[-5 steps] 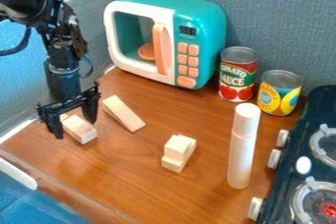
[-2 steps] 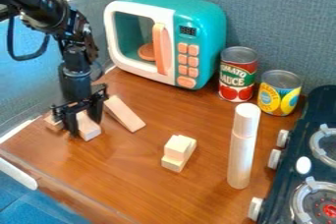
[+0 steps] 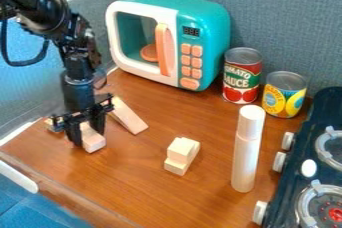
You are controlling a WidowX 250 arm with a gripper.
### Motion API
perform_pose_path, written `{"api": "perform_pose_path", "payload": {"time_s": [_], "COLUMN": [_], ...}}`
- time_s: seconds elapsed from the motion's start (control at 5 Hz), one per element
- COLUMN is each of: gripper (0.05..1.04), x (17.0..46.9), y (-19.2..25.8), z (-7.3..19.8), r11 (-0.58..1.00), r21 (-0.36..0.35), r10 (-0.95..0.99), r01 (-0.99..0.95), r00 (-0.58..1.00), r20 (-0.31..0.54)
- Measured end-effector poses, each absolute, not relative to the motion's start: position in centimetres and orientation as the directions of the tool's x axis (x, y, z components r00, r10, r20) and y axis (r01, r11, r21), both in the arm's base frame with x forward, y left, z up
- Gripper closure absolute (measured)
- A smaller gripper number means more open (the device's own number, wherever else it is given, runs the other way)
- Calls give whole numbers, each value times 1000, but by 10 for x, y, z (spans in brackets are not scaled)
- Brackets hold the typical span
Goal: Put the parallelepiped on top of the cube
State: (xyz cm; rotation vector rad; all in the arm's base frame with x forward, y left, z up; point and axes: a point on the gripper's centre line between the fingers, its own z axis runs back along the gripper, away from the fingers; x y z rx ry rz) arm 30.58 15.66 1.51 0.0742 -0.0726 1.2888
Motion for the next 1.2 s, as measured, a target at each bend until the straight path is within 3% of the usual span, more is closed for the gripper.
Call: {"api": "perform_pose_path", "payload": {"time_s": [0.2,0.4,0.6,0.8,1.0,1.2], "gripper": [539,539,539,539,539,539], "x": [288,283,305,330,356,361], "y": [119,88,57,42,17,12], "z": [58,74,87,77,71,68], "r11": [411,593,780,903,977,980], "r21": [14,35,74,98,70,61], "r10": [899,793,612,414,197,186], "r01": [-912,-804,-621,-418,-200,-190], "r00": [407,591,782,908,979,981], "r20": [162,145,116,58,54,61]}}
